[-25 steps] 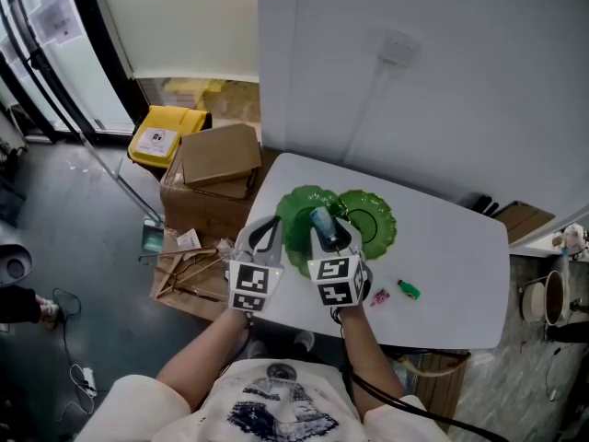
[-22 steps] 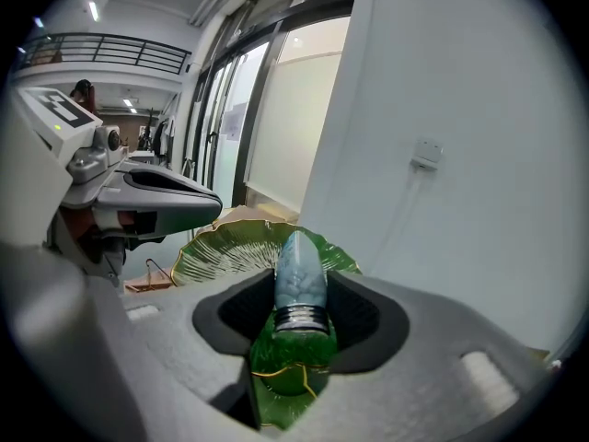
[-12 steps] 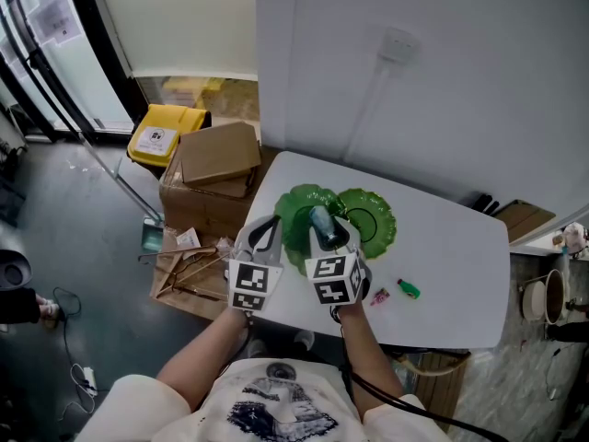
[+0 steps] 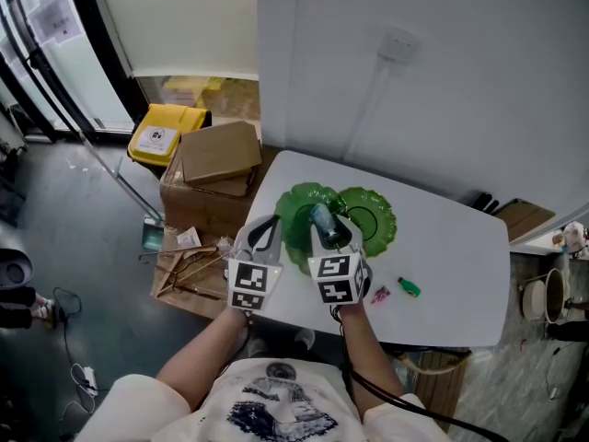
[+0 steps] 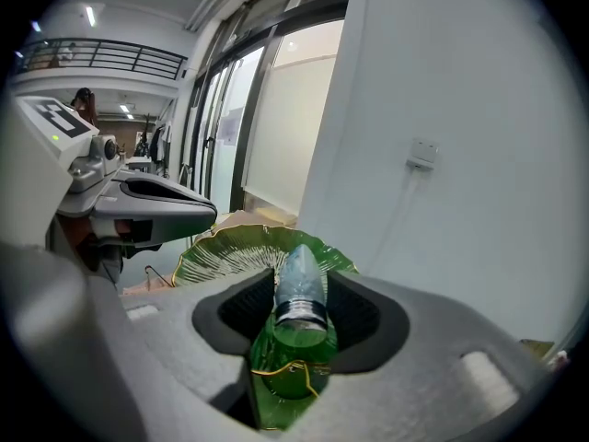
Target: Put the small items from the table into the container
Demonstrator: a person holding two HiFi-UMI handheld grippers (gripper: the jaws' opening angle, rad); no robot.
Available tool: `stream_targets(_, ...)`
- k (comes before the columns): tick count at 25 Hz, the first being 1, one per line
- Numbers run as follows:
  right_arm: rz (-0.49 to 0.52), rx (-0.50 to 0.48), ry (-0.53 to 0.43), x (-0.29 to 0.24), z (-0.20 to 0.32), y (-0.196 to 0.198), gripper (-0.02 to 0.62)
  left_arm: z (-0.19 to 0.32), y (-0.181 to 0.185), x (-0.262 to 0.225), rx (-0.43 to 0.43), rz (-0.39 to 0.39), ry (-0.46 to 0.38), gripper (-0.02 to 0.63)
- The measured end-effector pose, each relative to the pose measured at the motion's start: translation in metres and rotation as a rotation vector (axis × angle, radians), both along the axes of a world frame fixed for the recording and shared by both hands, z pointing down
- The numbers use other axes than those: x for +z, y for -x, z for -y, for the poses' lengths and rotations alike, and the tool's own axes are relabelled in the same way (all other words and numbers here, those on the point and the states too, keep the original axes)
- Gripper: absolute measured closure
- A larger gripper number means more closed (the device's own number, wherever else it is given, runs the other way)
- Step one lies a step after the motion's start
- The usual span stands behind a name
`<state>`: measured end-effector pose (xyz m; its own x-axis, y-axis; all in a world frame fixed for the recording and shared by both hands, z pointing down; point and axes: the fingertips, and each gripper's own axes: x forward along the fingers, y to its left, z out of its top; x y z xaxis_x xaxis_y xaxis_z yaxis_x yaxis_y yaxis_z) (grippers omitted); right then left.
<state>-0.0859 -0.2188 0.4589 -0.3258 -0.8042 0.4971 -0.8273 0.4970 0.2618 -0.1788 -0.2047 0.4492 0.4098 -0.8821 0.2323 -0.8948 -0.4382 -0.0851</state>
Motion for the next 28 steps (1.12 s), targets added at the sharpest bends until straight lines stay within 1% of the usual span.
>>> stream_targets(8,0.052,0.028,-0.019,-0.011,-0.009,-0.005,0.419,-0.009,0.001,-0.006,0.015,0.001,-0.013,0.617)
stream_targets(13,0.139,0.056,-0.035,-0.019,-0.022,-0.005,0.419,-0.019,0.001,-0.012,0.031,-0.002,-0.026,0.615)
stream_targets(23,0.232,0.116,-0.137,-0.045,-0.061,-0.019,0.420,-0.047,0.003,-0.028,0.084,-0.014,-0.062,0.617)
stream_targets(28,0.253,0.158,-0.181,-0.056,-0.088,-0.021,0.423,-0.071,0.012,-0.035,0.108,-0.019,-0.072,0.617)
